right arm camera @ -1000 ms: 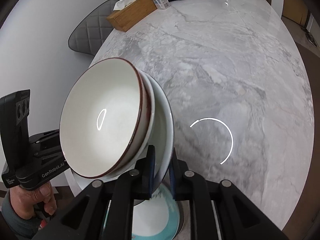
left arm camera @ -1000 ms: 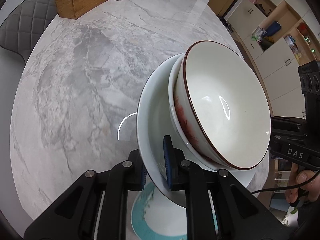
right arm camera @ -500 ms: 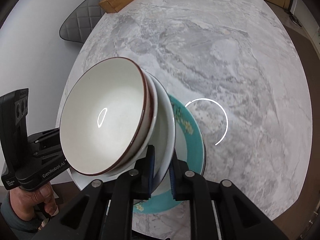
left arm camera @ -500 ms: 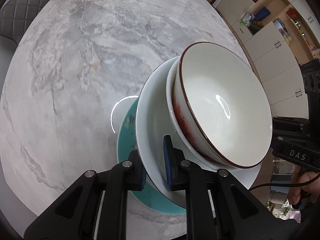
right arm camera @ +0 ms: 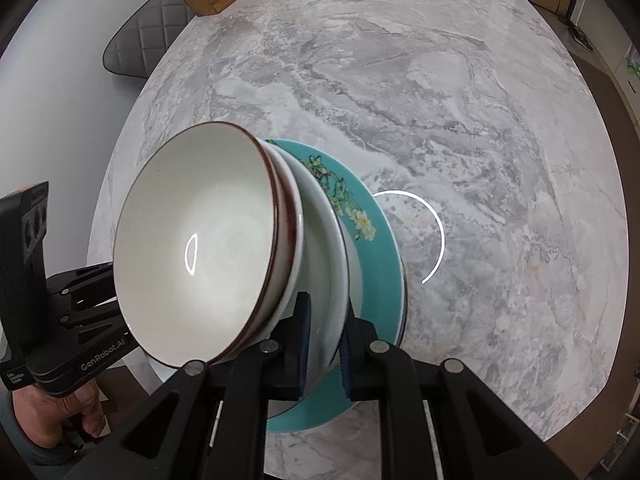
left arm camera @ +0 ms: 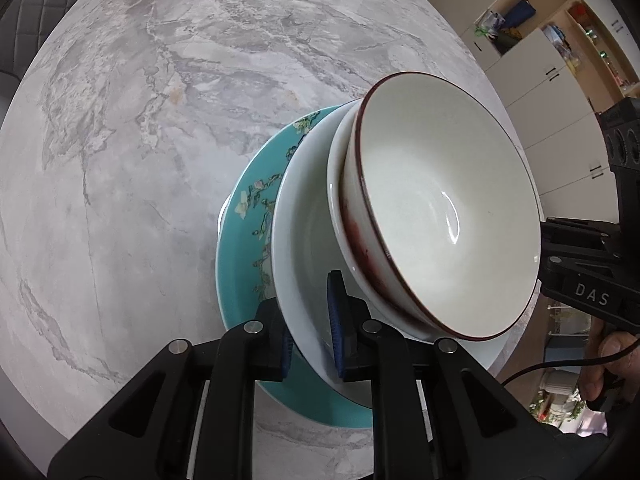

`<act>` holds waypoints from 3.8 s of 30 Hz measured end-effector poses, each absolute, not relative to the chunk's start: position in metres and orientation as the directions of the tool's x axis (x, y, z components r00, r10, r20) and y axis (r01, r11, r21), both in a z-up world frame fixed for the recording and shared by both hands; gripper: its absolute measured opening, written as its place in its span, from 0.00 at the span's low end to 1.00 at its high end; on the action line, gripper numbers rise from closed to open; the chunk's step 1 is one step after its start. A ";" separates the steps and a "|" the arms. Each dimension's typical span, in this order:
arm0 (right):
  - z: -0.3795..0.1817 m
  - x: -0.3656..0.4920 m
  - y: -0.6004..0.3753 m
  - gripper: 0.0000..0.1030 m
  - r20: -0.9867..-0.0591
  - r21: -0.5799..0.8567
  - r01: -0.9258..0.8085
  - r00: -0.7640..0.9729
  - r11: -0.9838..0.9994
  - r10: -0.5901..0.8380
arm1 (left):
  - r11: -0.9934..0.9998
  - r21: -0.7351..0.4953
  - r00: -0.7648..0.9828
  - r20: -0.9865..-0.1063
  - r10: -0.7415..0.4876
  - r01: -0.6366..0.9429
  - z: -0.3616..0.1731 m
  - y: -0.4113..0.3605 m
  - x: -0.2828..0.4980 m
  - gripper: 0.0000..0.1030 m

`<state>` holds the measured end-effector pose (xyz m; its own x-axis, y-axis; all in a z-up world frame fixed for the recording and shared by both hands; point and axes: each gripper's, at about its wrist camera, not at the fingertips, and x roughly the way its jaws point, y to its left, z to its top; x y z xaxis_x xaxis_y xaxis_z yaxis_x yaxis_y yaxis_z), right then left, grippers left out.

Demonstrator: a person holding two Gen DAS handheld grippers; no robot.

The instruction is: Organize plates and bowls

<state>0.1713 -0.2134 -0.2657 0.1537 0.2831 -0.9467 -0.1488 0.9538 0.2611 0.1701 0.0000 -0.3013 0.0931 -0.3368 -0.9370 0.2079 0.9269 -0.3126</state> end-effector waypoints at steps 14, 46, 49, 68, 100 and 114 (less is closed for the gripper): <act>-0.263 0.168 -0.220 0.36 -0.945 0.267 -0.126 0.160 0.955 0.285 | 0.922 -0.336 0.098 -0.928 -0.359 0.195 -0.301 0.000 0.164 0.40; -0.074 0.027 -0.228 0.82 -0.730 0.205 -0.210 0.618 0.956 0.292 | 0.985 -0.132 0.473 -0.879 -0.066 -0.108 -0.082 0.032 0.012 0.99; -0.062 0.005 -0.235 0.83 -0.706 0.202 -0.236 0.637 0.950 0.308 | 0.986 -0.116 0.511 -0.859 -0.038 -0.121 -0.050 0.026 -0.011 0.99; 0.004 -0.099 -0.201 1.00 -0.599 0.071 -0.216 0.771 0.974 0.215 | 0.970 -0.239 0.592 -0.788 -0.169 -0.041 0.043 0.054 -0.089 0.99; -0.016 -0.100 -0.220 1.00 -0.689 0.062 -0.079 0.717 0.995 0.100 | 0.985 -0.172 0.615 -0.777 -0.137 0.001 0.041 0.031 -0.105 1.00; -0.016 -0.099 -0.228 1.00 -0.698 0.066 -0.071 0.709 0.995 0.097 | 0.994 -0.103 0.609 -0.791 -0.063 -0.031 0.045 0.001 -0.124 1.00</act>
